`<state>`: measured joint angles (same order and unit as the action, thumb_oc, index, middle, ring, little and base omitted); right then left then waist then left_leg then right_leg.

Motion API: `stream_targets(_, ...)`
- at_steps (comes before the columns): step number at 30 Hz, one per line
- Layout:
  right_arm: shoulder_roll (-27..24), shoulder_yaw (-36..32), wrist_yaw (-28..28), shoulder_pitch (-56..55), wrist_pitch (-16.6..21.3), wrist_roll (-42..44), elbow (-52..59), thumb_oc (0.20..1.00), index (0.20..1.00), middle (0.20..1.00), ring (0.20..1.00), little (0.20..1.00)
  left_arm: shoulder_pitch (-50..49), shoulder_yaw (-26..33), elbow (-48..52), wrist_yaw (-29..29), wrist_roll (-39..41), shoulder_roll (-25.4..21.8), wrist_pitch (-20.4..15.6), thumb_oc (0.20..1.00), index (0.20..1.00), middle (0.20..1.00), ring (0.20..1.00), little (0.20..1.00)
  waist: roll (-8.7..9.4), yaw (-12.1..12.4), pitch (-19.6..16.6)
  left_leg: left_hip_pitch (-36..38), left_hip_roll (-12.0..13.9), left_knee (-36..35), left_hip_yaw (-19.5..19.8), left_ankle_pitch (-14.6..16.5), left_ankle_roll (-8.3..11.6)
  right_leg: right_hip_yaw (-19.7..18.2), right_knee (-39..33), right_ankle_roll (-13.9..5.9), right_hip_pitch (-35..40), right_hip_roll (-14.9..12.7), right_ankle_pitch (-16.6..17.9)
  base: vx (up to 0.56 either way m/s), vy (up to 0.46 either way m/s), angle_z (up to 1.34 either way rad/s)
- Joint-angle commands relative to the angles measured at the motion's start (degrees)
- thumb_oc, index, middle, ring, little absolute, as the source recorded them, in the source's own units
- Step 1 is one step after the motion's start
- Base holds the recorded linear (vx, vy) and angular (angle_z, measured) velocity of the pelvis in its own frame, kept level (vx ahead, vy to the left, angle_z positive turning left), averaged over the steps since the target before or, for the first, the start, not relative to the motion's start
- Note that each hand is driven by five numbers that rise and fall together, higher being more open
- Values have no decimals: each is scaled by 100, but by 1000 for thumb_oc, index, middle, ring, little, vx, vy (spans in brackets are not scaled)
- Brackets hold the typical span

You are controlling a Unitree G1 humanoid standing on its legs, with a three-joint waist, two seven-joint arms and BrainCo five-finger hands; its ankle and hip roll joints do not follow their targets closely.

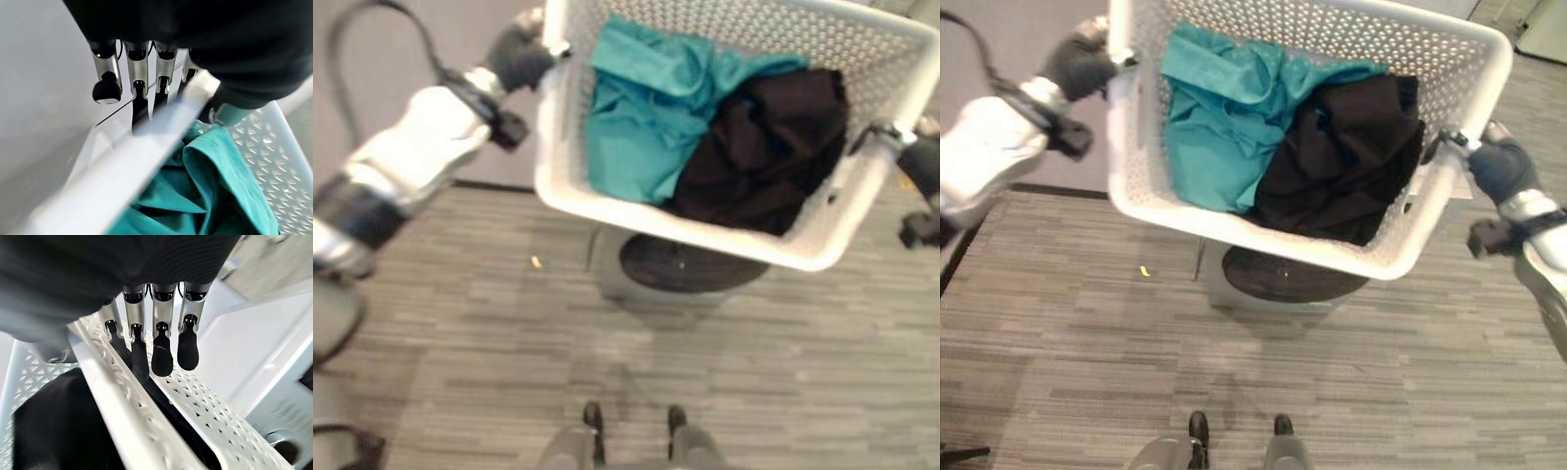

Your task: Grab the laundry basket,head to the washer,open it,put in the laundry and shut it.

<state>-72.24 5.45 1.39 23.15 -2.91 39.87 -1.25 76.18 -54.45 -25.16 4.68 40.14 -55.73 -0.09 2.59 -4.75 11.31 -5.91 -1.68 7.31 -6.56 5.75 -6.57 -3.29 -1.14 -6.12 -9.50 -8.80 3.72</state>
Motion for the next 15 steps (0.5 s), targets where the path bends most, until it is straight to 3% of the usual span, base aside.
stream_targets(1, -287, 187, -249, 1448, 265, -13, -199, 200, 200, 200, 200, 200, 928, 596, -242, 41, 235, 468, -503, 200, 200, 200, 200, 200, -32, 195, -60, 1062, 63, -141, 547, 687, 286, -164, -17, -604, -198, 18, 758, 310, -22, -5)
stream_targets(6, -104, 1331, -159, 2569, 16, -29, -804, 200, 200, 200, 200, 200, 1336, 568, -1241, -48, 331, 803, -383, 200, 200, 200, 200, 200, -188, -48, -4, 1595, 125, -205, 750, 878, 394, -64, -112, -625, -415, 130, 885, 309, -87, 38)
stream_targets(10, -81, 1468, -62, 2598, -177, -93, -871, 200, 200, 200, 200, 200, 1633, 427, -1808, -100, 428, 1028, -278, 200, 200, 200, 200, 200, -277, -256, -190, 1978, 282, -301, 879, 947, 575, -107, 228, -528, -377, 192, 765, 339, -165, 39)
stream_targets(12, -96, 1511, 8, 2587, -230, -97, -971, 200, 200, 200, 200, 200, 1616, 420, -2060, -166, 468, 1108, -229, 200, 200, 200, 200, 200, -373, -327, -312, 2105, 583, -109, 840, 722, 767, 41, 547, -378, -294, 299, 522, 331, -226, 22)
stream_targets(13, -96, 1513, 8, 2589, -231, -97, -971, 200, 200, 200, 200, 200, 1615, 421, -2060, -166, 467, 1107, -229, 200, 200, 200, 200, 200, -376, -330, -311, 2105, 586, -109, 843, 723, 768, 44, 549, -377, -293, 300, 519, 474, -460, 32)
stream_targets(14, 0, 1800, -1, 2904, -213, -51, -1473, 200, 200, 200, 200, 200, 1601, 341, -2362, -235, 512, 1169, -136, 200, 200, 200, 200, 200, -408, -350, -450, 1804, 1032, 1056, 833, -430, 1015, 302, 781, -34, 43, 577, 129, 444, -505, 42)
stream_targets(15, 15, 1986, -18, 3132, -244, -33, -1636, 200, 200, 200, 200, 200, 1701, 236, -2354, -212, 540, 1184, -92, 200, 200, 200, 200, 200, -318, -306, -410, 1410, 1147, 1909, 830, -802, 1012, 337, 760, 106, 217, 588, 60, 518, -649, 21)
